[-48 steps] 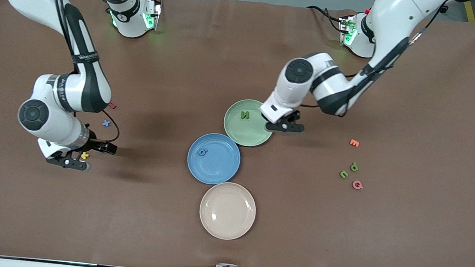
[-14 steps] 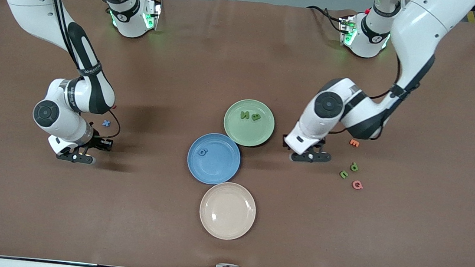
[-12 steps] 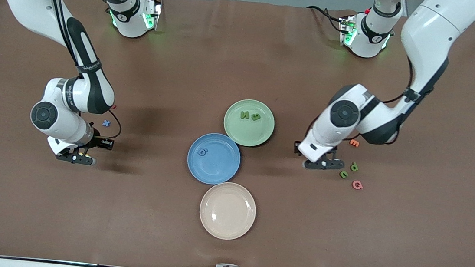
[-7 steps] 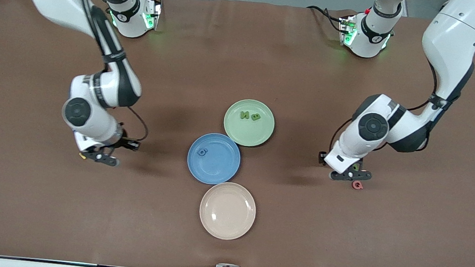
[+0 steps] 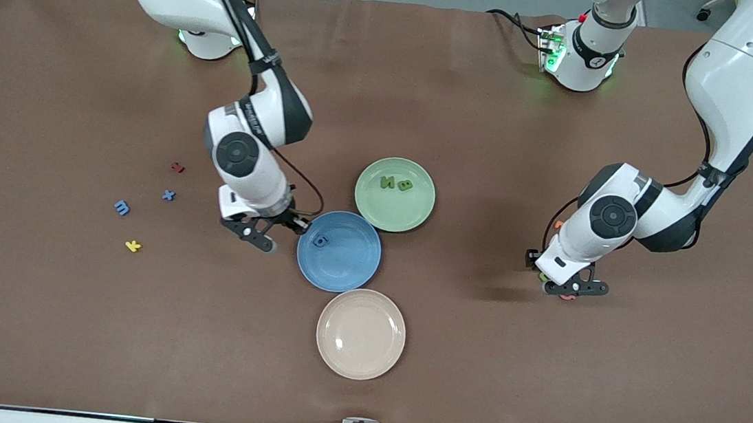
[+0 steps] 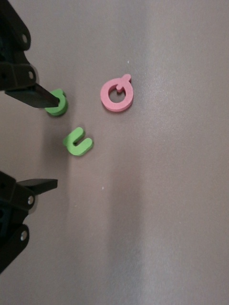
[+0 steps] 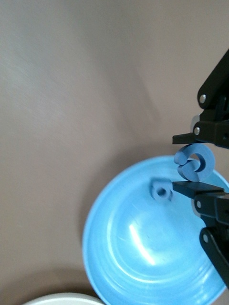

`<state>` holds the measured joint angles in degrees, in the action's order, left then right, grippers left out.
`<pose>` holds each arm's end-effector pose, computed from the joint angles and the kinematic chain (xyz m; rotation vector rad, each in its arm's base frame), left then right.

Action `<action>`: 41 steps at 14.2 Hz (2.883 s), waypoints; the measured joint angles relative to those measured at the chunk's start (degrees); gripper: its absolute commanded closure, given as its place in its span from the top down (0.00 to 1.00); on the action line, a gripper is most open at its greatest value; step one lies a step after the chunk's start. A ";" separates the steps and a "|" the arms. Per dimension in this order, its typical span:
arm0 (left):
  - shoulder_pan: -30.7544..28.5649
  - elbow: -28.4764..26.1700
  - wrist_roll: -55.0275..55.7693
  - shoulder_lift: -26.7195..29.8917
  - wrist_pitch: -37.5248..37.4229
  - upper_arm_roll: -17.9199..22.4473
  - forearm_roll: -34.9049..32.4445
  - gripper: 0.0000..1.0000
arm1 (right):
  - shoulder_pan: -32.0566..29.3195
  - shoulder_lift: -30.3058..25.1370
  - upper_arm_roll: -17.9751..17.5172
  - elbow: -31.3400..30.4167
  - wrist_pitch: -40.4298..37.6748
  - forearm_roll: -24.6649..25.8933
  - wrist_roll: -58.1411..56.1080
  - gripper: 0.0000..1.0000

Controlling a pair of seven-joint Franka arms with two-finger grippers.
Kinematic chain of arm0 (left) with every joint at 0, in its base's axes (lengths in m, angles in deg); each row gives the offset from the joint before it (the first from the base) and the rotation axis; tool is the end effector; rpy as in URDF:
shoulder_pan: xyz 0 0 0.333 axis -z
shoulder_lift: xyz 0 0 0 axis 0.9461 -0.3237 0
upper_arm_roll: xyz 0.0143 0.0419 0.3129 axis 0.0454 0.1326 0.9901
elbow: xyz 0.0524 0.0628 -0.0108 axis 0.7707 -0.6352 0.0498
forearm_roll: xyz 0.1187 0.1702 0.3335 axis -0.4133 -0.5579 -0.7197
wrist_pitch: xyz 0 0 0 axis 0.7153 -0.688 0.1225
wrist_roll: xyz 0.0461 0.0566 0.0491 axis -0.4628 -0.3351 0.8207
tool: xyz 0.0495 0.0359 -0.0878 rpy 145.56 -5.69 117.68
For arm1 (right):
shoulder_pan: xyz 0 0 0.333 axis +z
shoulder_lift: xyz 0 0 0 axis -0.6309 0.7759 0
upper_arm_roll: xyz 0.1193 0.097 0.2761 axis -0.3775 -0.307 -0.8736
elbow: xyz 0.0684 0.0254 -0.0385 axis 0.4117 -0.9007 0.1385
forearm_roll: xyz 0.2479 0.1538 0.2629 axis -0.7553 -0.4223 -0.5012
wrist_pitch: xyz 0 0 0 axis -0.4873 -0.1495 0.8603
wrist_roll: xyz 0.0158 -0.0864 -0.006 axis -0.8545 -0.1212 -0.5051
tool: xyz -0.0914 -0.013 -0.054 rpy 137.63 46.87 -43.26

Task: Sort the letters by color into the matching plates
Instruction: 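Drop the right gripper's c on the blue plate while the left gripper grasps J, then drop the left gripper's J on the green plate while the right gripper returns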

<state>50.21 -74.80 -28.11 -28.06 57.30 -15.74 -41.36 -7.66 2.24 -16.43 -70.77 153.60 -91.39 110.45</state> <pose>0.5955 -0.1451 0.2055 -3.0776 -0.0707 -0.0014 0.5639 0.3447 0.2505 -2.9832 0.7724 0.0251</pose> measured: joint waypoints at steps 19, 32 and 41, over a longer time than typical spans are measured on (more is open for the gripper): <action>-0.28 1.16 -0.03 -4.08 4.75 1.55 -1.92 0.34 | 5.77 8.58 0.50 10.08 0.53 0.03 11.76 1.00; -0.17 1.73 3.35 -3.49 1.76 -2.44 -1.93 0.13 | -5.12 -5.56 2.48 -3.19 -6.49 0.18 -13.91 1.00; 12.51 3.51 27.43 -3.06 -7.52 -13.82 -1.65 0.13 | -19.15 -17.28 2.66 -25.61 5.59 5.14 -35.41 1.00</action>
<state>62.72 -71.29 -0.68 -31.12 49.77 -29.56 -43.01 -26.81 -15.04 -13.77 -96.38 159.19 -86.25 75.05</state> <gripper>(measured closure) 0.696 0.000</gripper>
